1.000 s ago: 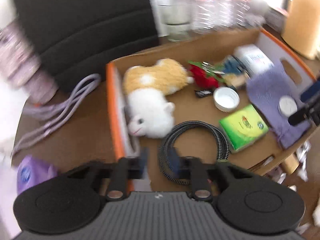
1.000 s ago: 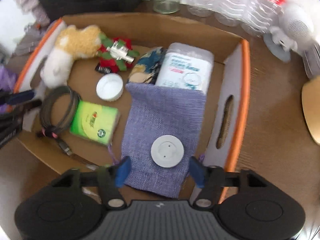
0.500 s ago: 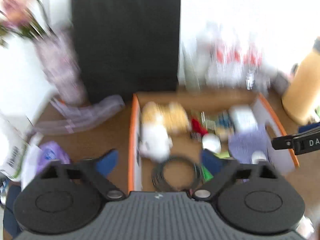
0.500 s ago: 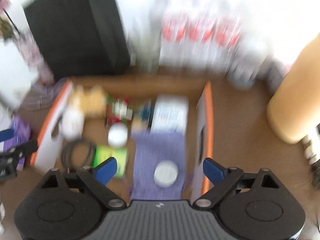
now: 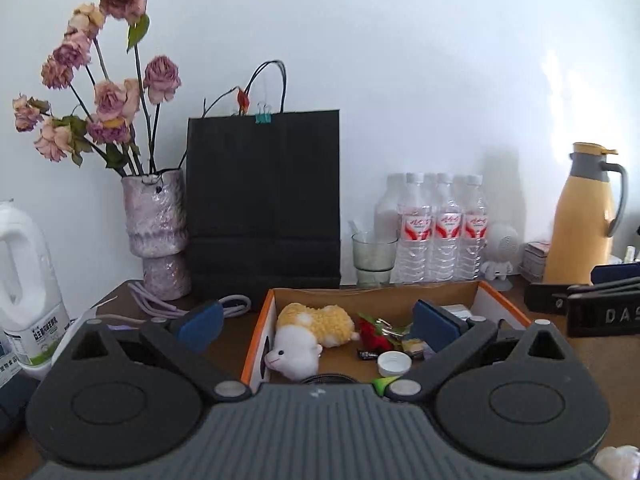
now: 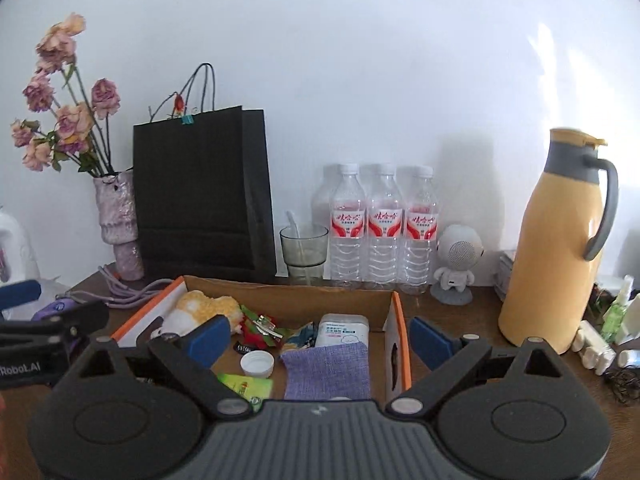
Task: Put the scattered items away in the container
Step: 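Grasp the crumpled white tissue with the left tool while the right tool grasps the clear plastic bag, then carry the tissue into the box with the left tool while the right tool drops the plastic bag there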
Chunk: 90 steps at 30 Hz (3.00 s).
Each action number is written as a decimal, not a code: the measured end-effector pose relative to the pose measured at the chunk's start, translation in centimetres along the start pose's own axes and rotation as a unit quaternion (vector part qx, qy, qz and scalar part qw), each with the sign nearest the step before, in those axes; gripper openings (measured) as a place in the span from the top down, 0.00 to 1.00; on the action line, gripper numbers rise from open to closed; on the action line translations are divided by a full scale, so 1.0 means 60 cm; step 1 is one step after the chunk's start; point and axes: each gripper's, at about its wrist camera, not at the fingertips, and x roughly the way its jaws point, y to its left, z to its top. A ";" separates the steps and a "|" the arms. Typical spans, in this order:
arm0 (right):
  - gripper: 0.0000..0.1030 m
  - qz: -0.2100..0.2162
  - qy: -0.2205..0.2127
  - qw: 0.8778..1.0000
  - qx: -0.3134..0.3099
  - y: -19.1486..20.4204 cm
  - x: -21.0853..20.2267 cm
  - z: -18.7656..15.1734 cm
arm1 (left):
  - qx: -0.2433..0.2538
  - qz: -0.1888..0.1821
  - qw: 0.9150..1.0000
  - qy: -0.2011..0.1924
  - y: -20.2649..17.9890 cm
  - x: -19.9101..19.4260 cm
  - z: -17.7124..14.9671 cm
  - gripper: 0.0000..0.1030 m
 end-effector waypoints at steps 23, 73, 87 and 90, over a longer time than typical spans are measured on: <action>0.25 -0.040 0.008 0.998 0.057 -0.077 -0.283 -0.257 | 0.128 -0.168 0.976 0.043 -0.162 -0.196 -0.197 0.03; 0.71 0.076 -0.046 0.996 0.009 0.011 -0.229 -0.235 | -0.044 -0.016 0.999 0.017 0.012 -0.224 -0.172 0.80; 0.68 0.037 -0.154 0.987 -0.005 -0.034 -0.099 0.010 | -0.014 -0.026 0.996 -0.087 -0.034 0.018 0.066 0.77; 0.69 0.040 -0.106 0.993 0.029 -0.070 -0.006 0.057 | -0.013 -0.030 0.999 -0.034 -0.033 0.123 0.081 0.77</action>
